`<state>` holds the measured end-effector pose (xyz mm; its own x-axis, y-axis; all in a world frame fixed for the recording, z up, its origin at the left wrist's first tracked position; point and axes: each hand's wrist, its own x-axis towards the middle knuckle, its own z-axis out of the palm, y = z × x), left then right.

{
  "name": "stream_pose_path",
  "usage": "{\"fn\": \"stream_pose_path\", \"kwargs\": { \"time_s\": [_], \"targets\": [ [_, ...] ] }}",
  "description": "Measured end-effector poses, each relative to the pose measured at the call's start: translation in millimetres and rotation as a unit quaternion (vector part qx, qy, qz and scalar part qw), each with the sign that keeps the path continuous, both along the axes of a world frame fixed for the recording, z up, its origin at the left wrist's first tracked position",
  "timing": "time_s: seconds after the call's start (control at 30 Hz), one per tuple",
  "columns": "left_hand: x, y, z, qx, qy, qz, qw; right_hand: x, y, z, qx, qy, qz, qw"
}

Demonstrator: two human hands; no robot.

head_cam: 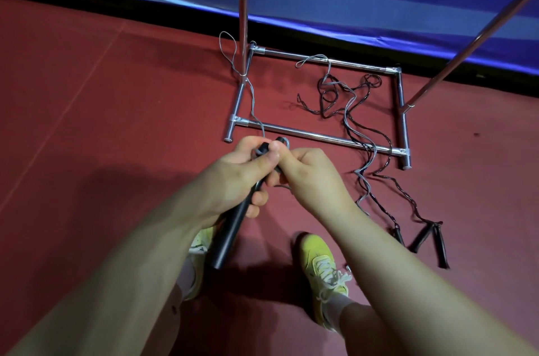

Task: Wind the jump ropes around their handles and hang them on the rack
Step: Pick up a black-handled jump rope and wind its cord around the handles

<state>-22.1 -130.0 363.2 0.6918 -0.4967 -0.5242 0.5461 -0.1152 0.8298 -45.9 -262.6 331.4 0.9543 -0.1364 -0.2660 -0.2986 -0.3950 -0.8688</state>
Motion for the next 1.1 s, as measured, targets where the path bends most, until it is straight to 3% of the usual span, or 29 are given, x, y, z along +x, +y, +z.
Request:
{"fn": "stream_pose_path", "kwargs": {
  "time_s": [0.2,0.3,0.53,0.67,0.87,1.1],
  "targets": [
    [2.9,1.0,-3.4,0.030,0.021,0.003,0.999,4.2,-8.6,2.2,0.005,-0.024,-0.010,1.000],
    [3.3,3.7,-3.9,0.013,0.037,-0.022,0.999,4.8,-16.3,5.8,0.040,-0.080,0.046,0.995],
    [1.9,5.6,-4.0,-0.023,0.070,-0.058,0.996,0.2,-17.4,2.4,0.064,-0.088,0.113,0.988],
    [1.9,3.1,-4.9,0.001,0.034,-0.060,0.998,0.6,-20.0,3.7,0.027,-0.087,0.106,0.990],
    [-1.5,-0.6,-18.5,0.149,-0.057,-0.126,0.979,0.1,-23.5,-4.0,-0.074,-0.053,0.079,0.993],
    [-8.5,-8.9,-22.5,0.103,-0.091,-0.070,0.988,3.3,-21.2,-6.9,-0.080,-0.059,0.028,0.995]
  ]
}}
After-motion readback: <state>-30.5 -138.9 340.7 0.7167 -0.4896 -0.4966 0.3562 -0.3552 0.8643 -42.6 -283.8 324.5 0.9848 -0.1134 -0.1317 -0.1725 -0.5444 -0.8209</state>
